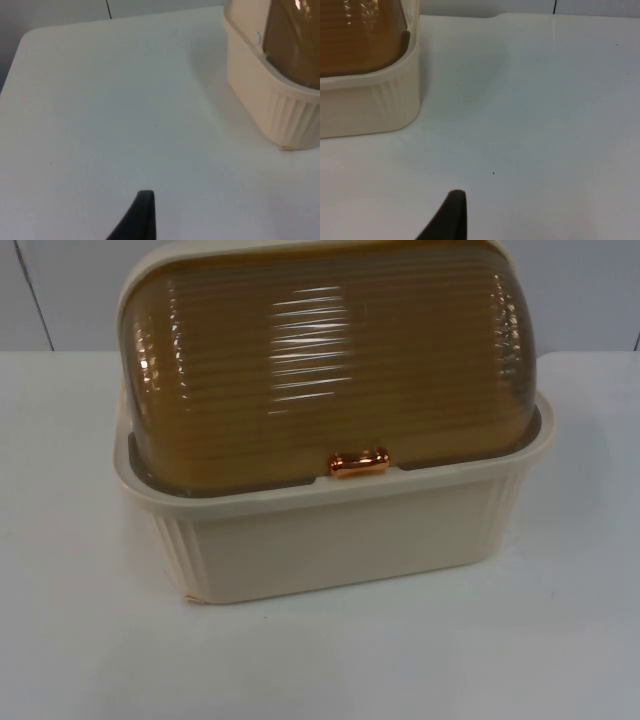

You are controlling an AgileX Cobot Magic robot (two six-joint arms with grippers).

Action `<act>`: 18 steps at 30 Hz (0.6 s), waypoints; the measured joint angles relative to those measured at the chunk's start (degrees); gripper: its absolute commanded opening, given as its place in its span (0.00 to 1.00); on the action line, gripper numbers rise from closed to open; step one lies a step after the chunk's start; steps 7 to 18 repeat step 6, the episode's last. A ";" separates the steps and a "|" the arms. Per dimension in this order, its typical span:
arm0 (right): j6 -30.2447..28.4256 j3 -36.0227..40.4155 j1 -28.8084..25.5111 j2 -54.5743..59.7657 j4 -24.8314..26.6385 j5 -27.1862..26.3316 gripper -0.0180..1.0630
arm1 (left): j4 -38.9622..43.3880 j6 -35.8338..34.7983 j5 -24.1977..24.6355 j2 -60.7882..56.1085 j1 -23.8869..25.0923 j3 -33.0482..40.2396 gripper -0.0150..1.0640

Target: Open the box lid with the left hand, place the block into the box with the right hand, then close the box lid with the left hand.

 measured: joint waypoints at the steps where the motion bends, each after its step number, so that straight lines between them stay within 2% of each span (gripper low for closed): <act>1: 0.00 0.00 0.00 0.00 0.00 0.00 0.99 | 0.00 0.00 0.00 0.00 0.00 0.00 0.97; 18: 0.00 0.00 -0.73 0.00 0.00 0.00 0.99 | 0.00 0.00 0.00 0.00 0.00 0.00 0.97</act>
